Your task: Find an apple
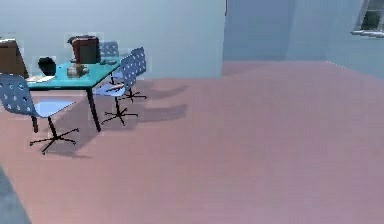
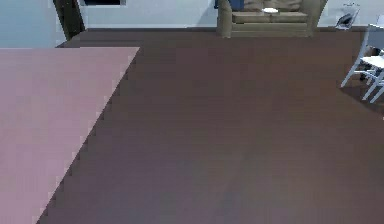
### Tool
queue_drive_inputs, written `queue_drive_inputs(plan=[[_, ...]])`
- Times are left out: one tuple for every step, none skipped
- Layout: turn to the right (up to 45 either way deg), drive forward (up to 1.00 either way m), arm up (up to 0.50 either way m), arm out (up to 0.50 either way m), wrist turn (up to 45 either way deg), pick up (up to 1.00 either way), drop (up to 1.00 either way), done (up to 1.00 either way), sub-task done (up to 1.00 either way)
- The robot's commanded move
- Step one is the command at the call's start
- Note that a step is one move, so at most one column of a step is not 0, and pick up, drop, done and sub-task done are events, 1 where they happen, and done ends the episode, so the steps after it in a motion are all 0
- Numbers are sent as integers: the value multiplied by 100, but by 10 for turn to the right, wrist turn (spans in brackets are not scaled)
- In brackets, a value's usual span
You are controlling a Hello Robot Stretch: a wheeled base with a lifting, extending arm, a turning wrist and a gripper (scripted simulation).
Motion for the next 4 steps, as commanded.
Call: queue_drive_inputs(plan=[[450, 0, 0, 0, 0, 0, 0, 0, 0], [450, 0, 0, 0, 0, 0, 0, 0, 0], [420, 0, 0, 0, 0, 0, 0, 0, 0], [0, 10, 0, 0, 0, 0, 0, 0, 0]])
